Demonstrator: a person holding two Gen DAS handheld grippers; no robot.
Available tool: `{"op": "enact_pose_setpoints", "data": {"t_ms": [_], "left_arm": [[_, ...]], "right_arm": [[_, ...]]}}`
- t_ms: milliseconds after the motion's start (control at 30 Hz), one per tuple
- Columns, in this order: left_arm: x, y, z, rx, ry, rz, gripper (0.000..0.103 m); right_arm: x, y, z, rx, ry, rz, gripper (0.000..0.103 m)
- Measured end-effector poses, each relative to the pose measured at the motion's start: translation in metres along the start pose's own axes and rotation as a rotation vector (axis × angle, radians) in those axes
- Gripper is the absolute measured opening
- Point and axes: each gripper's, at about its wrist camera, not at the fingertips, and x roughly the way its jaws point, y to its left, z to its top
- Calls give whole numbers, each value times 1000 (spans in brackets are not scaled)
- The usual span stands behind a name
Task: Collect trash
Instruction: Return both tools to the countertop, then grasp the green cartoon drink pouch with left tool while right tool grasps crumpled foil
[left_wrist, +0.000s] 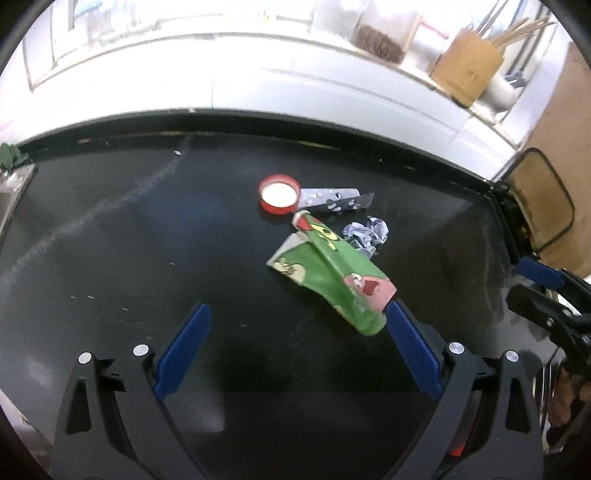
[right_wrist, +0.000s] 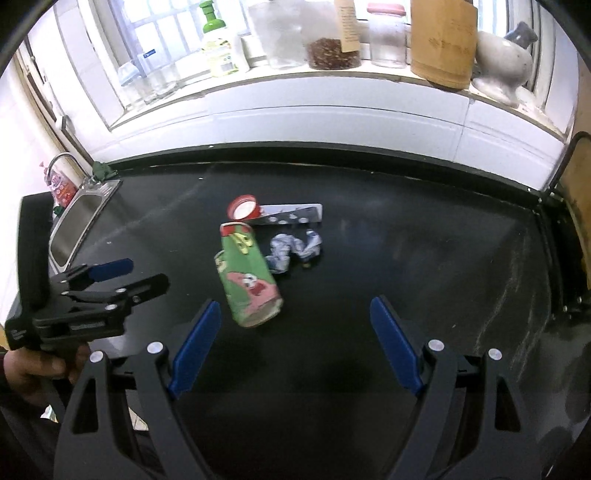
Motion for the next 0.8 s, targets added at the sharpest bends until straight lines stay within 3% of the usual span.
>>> {"op": "enact_pose_setpoints", "data": {"t_ms": [233,533,633,800], "left_arm": [[48,-32,16,-70,44,24,93],[112,-56,26,-29,102,104,93],[118,-55,21,27,89,157,94],[112,-39,10,71,87,158,94]], "right_arm": [[16,-32,2,-2,42,22,81],[46,-59,11,-10,110,37,81],[56,-60,12,-30,127,43,80],[85,-54,20,-48,166,75,81]]}}
